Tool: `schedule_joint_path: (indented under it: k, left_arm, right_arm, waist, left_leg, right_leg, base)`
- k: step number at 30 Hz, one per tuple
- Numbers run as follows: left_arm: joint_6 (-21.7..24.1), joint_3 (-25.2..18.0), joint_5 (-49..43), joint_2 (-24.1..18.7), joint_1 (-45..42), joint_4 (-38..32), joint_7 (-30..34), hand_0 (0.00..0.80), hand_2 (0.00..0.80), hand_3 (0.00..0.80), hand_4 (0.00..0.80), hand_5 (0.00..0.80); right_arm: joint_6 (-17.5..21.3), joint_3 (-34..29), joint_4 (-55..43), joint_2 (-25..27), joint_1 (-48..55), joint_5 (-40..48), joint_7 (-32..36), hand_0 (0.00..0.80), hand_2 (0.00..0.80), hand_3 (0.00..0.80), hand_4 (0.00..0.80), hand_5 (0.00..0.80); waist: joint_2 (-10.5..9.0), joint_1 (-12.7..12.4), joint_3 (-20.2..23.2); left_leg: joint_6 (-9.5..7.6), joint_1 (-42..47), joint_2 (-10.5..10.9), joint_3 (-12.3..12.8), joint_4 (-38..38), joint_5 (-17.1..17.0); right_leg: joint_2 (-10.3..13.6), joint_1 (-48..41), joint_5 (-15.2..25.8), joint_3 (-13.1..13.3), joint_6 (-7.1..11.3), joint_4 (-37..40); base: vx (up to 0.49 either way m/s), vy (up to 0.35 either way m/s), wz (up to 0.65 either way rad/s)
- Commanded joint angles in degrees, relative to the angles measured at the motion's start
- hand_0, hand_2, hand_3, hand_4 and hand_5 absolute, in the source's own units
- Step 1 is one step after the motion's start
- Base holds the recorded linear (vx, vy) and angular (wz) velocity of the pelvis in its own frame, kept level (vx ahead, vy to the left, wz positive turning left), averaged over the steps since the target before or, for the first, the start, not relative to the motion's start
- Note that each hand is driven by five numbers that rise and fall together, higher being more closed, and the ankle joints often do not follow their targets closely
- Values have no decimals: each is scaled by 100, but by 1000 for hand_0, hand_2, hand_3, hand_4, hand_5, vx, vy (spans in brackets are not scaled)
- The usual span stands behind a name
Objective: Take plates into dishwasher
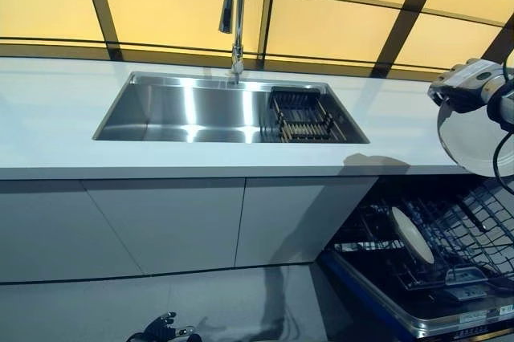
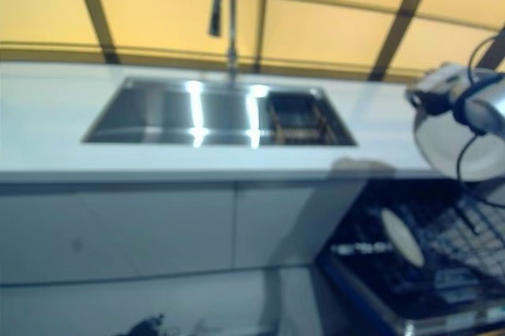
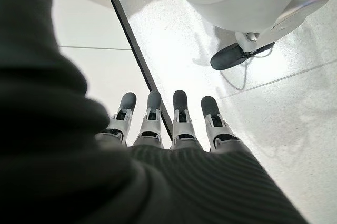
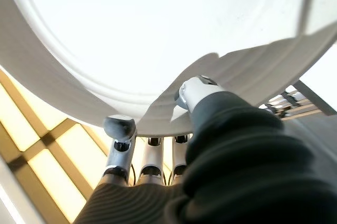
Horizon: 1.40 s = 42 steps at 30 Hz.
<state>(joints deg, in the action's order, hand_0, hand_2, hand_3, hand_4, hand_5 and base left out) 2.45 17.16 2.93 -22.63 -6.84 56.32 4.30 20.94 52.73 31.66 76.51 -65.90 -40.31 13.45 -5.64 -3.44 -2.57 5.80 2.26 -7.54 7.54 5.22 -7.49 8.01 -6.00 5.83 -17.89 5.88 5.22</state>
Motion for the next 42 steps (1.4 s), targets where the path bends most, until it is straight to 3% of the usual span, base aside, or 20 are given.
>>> schedule_joint_path:
  k: [1, 13, 22, 33, 42]
  left_arm:
    - [77, 46, -373, -314, 246, -163, 41, 0, 0, 0, 0, 0]
    - [139, 2, -418, -432, 63, -273, -2, 0, 0, 0, 0, 0]
    - [218, -69, -398, -545, -50, -378, -37, 0, 0, 0, 0, 0]
    - [394, -211, -445, -674, -94, -412, -44, 0, 0, 0, 0, 0]
    - [518, -295, -500, -697, -176, -444, -118, 0, 0, 0, 0, 0]
  right_arm:
    - [288, 432, 92, 191, -1245, -374, -64, 800, 800, 800, 800, 800]
    - [1217, 595, -106, 81, -1163, -1408, -821, 800, 800, 800, 800, 800]
    - [1588, 723, -97, 11, -1233, -1913, -1356, 800, 800, 800, 800, 800]
    - [1832, 706, -161, 105, -1045, -1686, -1462, 800, 800, 800, 800, 800]
    - [1901, 420, -283, 143, -548, -850, -1302, 800, 800, 800, 800, 800]
  waist:
    - [-323, -300, -374]
    - [-412, -603, -480]
    - [-484, -812, -631]
    - [-542, -940, -792]
    - [-513, -1009, -744]
  left_leg:
    - [-82, 75, 253, 231, -22, 506]
    - [-126, -51, 302, -10, -22, 495]
    - [-137, -190, 304, -119, -22, 463]
    - [-137, -265, 284, -231, -22, 468]
    - [-130, -243, 282, -226, -22, 484]
  right_leg:
    - [-12, -171, -293, -172, 245, -22]
    - [-35, -237, -335, -383, 223, -22]
    - [-68, -216, -337, -550, 213, -22]
    - [-102, -203, -361, -663, 200, -57]
    - [-95, -260, -381, -780, 207, -44]
  base:
    - [37, -19, 1]
    - [40, -18, 9]
    - [12, -15, 10]
    - [8, -29, 8]
    - [22, -23, 2]
